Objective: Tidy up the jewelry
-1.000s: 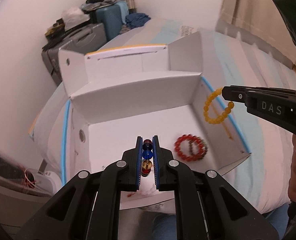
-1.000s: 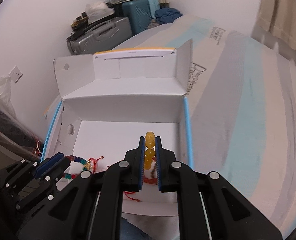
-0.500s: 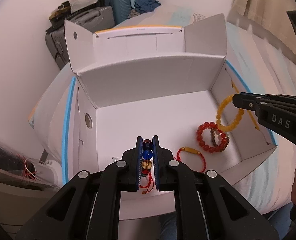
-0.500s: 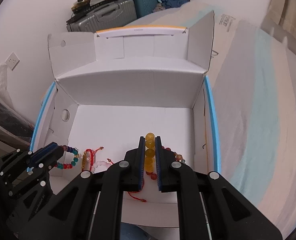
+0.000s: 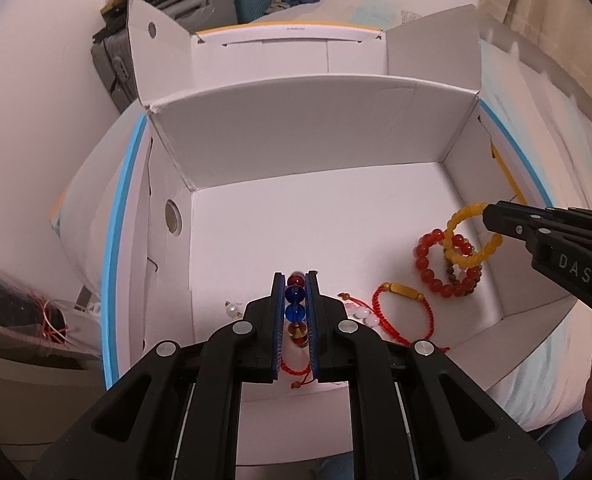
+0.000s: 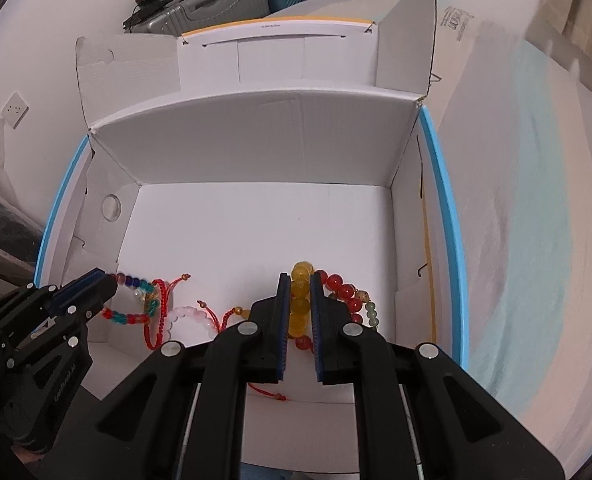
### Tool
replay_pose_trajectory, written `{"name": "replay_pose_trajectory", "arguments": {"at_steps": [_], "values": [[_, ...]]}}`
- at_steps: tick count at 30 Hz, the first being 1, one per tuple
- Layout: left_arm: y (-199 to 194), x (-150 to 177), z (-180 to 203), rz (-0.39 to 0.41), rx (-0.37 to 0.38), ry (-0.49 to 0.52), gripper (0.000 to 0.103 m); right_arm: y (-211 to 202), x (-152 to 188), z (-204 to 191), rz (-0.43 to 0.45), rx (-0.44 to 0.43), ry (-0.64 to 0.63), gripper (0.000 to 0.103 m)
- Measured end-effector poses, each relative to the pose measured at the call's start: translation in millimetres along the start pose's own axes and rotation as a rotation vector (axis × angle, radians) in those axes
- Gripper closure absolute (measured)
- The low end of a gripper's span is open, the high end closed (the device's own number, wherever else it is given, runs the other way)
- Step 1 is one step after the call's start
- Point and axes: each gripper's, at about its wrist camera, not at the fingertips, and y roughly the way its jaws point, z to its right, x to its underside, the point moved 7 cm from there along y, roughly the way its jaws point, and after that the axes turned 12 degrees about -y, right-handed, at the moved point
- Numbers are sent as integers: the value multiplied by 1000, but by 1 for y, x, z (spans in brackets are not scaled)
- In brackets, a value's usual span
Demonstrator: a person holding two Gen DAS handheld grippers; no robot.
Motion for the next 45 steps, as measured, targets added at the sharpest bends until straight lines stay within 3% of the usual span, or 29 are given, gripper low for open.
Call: {"name": "replay_pose_trajectory", "arguments": {"at_steps": [2,3,4,5,7,8,10,14,16,21,28,38,45], "values": [[-1,-1,-1,8,2,-6,90,1,1,0,0,-3,0,92],[-2,-1,-2,10,1,-11,77,1,2,0,6,0,3,92],[-4,-1,-4,16,0,-20,54,0,2,0,6,2,3,87],[-6,-2,-6,30,2,-31,46,0,2,0,6,0,5,81],[-13,-4,-8,61,8,-41,44,-5,3,1,23,-6,15,61],[-15,-3,-9,63,11,-42,42,-7,4,1,30,-5,17,58],[-22,-3,-10,79,19,-50,28,-16,5,2,55,-2,24,45],[-40,-2,-13,121,31,-63,20,-39,7,3,120,20,29,26],[-51,1,-13,148,35,-66,10,-51,9,3,153,19,34,21],[-75,5,-14,189,51,-83,6,-83,20,8,238,66,62,8],[-97,27,-13,230,48,-72,6,-117,49,8,310,117,58,8],[-108,61,-11,252,51,-62,6,-121,102,-16,312,126,34,8],[-112,80,-11,246,53,-68,6,-117,119,-24,294,117,40,8]]}}
